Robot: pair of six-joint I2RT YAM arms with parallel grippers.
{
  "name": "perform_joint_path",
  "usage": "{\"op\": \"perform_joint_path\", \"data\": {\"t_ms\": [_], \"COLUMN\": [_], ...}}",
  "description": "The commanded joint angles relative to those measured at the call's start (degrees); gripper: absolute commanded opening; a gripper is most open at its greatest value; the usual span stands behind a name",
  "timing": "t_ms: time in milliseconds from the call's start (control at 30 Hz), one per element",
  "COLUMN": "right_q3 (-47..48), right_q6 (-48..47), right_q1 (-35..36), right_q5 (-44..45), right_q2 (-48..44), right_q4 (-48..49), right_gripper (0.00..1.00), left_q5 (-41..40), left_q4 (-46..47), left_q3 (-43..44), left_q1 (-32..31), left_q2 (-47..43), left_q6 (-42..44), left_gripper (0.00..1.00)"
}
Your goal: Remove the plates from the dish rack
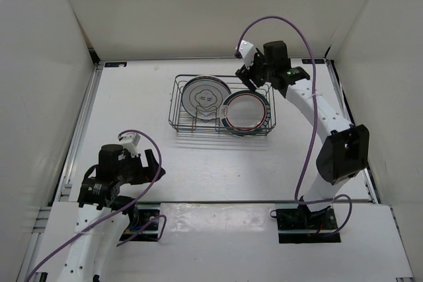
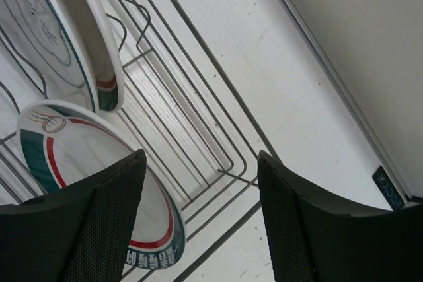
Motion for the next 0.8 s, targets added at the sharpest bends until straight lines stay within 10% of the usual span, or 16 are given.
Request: {"op": "perform_joint_path", "data": {"t_ms": [0, 767], "right_q3": [6.2, 0.85], "right_q6": [-2.57, 2.69], "right_q1": [-3.06, -12.65], "right_q5": [-11.85, -35.09], "right_q2": [3.8, 8.03], "right_q4": [-6.96, -2.85], "right_gripper": [0.71, 0.61], "left_q5": [1.6, 2.04], "left_q4": [1.16, 1.42], "left_q3": [-0.54, -0.54], "left_q1": [0.45, 0.37], "left_q2": [0.31, 1.46], "left_q6": [0.53, 0.7], "left_gripper": [1.0, 1.0]}}
